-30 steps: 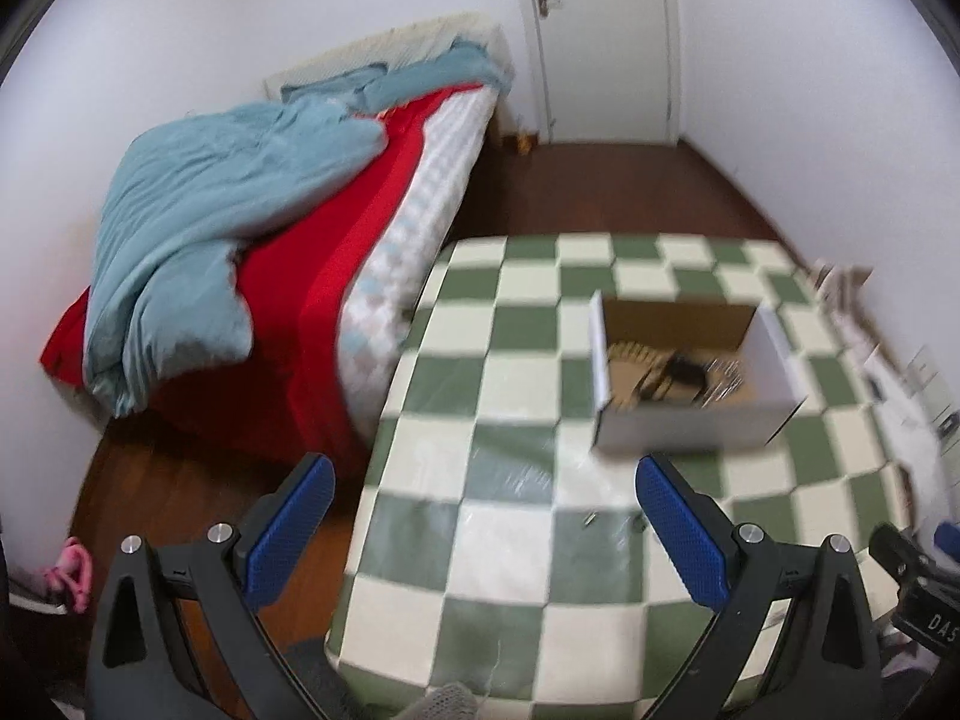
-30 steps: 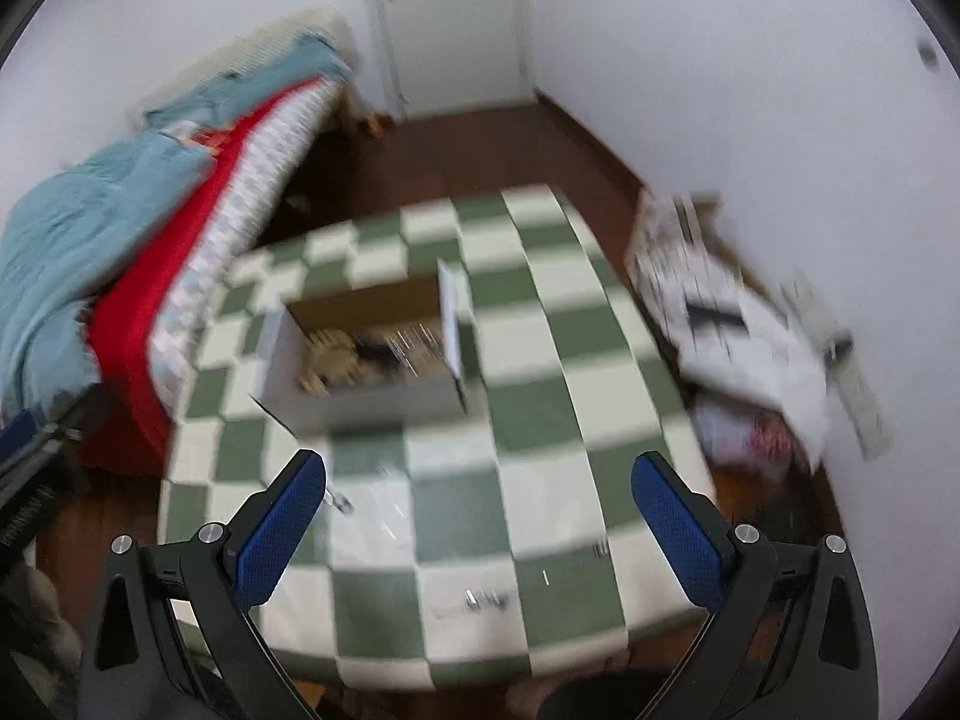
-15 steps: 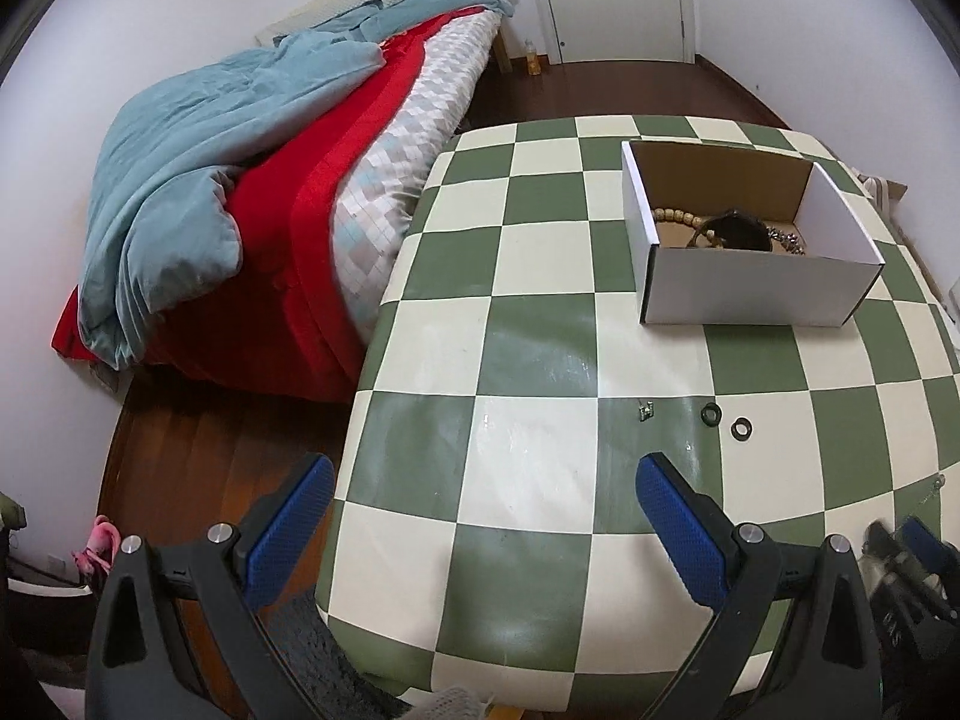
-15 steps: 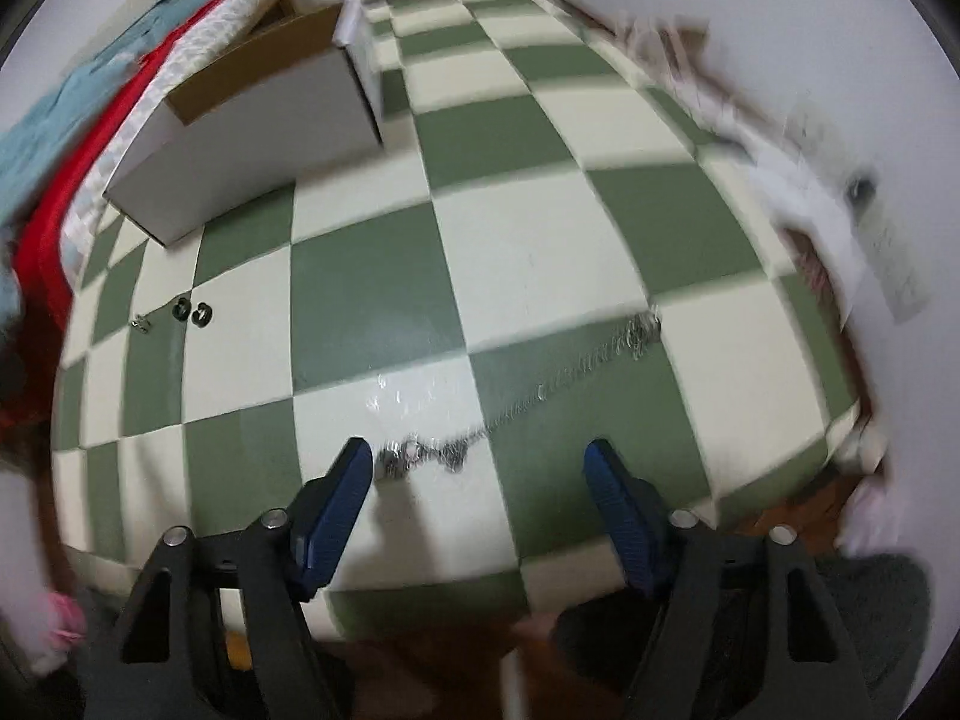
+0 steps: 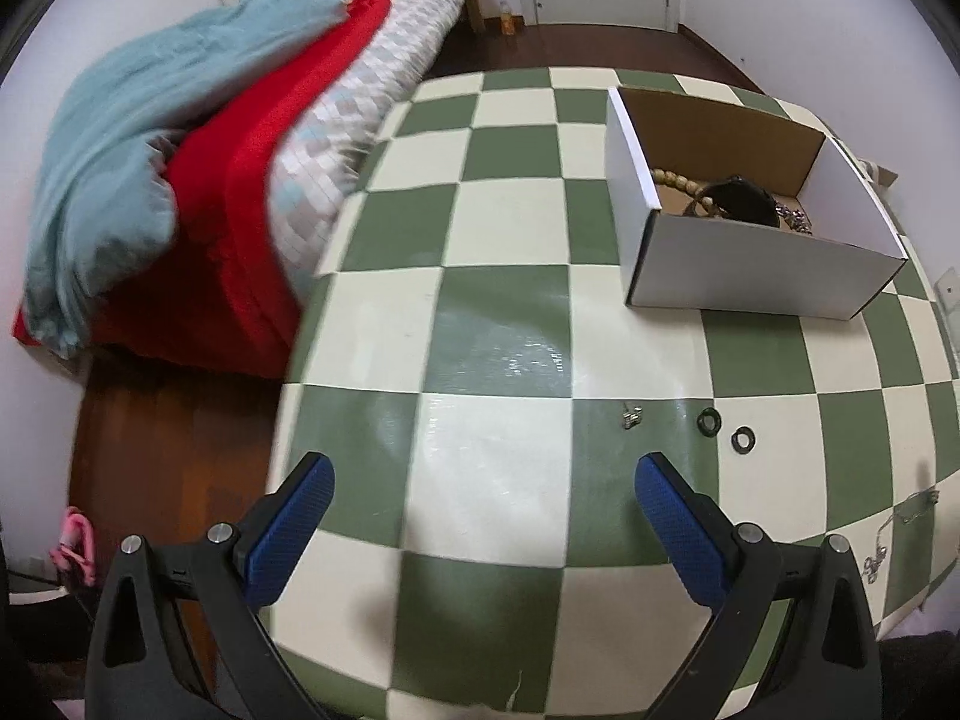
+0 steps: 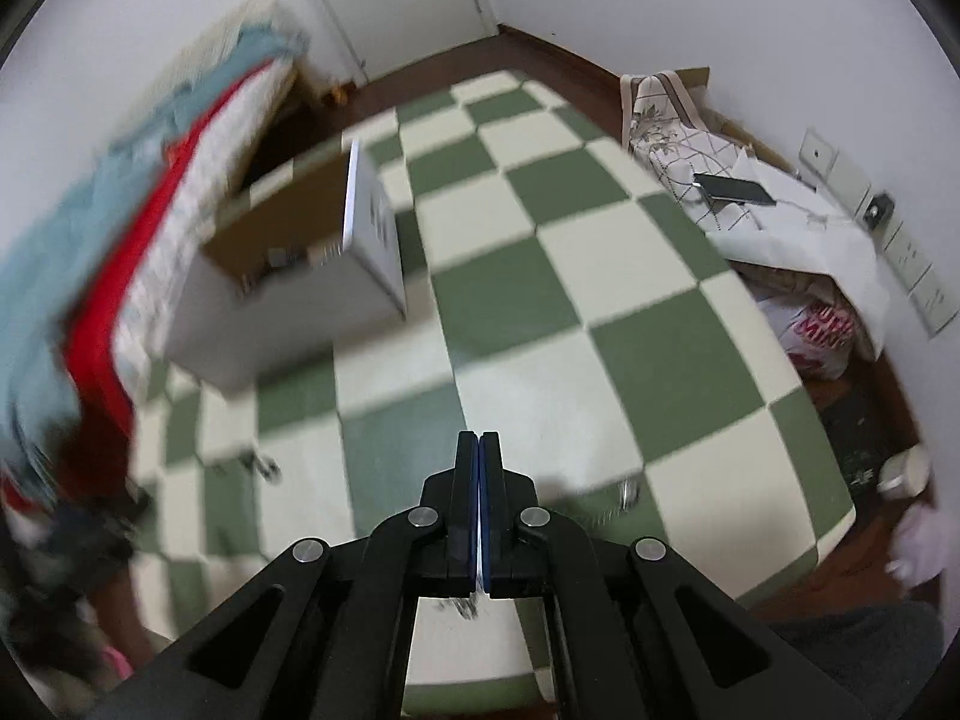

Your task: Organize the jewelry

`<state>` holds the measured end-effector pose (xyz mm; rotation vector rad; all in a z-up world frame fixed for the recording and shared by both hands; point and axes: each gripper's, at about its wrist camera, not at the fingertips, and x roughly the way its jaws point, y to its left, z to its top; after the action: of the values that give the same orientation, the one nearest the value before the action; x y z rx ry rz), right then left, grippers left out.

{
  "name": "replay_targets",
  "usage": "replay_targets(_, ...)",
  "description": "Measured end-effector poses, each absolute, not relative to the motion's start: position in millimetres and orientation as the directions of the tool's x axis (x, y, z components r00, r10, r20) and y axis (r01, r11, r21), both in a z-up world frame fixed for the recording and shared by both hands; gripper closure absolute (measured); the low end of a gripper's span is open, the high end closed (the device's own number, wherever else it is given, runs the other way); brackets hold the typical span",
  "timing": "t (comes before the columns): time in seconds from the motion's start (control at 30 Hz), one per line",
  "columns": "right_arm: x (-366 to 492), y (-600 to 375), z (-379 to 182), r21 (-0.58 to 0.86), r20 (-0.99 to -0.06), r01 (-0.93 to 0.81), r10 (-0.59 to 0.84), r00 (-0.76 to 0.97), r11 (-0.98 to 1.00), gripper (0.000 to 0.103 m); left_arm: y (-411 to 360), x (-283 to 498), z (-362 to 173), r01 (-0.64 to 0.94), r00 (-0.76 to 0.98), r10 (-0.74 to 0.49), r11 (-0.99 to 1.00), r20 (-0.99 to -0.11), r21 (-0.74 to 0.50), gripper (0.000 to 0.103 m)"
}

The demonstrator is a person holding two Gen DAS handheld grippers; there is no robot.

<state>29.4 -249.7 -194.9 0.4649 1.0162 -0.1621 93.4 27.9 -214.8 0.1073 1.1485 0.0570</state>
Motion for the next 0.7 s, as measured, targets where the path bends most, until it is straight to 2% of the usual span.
replay_targets(0.1,40,-266,-182,0.341,-0.831,0.352,0.103,0.547,0.872,0.103,27,99,-224,0.022,0.388,0.049,0.998,-0.920,0.062,0.001)
replay_targets(0.2,45,-270,-179,0.352,-0.828,0.350,0.114,0.550,0.868,0.103,23,105,-234,0.039,0.375,0.013,0.999,-0.927,0.030,0.013)
replay_targets(0.4,39,-267,-199,0.331,-0.856,0.360,0.116,0.505,0.872,0.103,8,117,-245,0.077,0.375,0.007,0.996,-0.927,0.039,0.017)
replay_targets(0.47,34,-265,-210,0.316,-0.869,0.370,0.110,0.482,0.873,0.103,1,120,-249,0.099,0.374,0.006,0.994,-0.927,0.046,0.029)
replay_targets(0.53,29,-266,-218,0.305,-0.879,0.383,0.103,0.466,0.872,0.103,-5,121,-250,0.118,0.389,-0.008,0.992,-0.921,0.041,0.032)
replay_targets(0.6,24,-270,-222,0.294,-0.883,0.405,0.085,0.461,0.866,0.103,-10,120,-248,0.148,0.404,-0.041,0.989,-0.914,0.021,0.048)
replay_targets(0.67,18,-276,-223,0.291,-0.886,0.430,0.070,0.459,0.855,0.102,-12,120,-247,0.169,0.406,-0.086,0.985,-0.910,-0.018,0.085)
replay_targets(0.7,15,-281,-223,0.290,-0.885,0.447,0.059,0.461,0.846,0.101,-15,120,-247,0.178,0.410,-0.081,0.984,-0.909,-0.007,0.090)
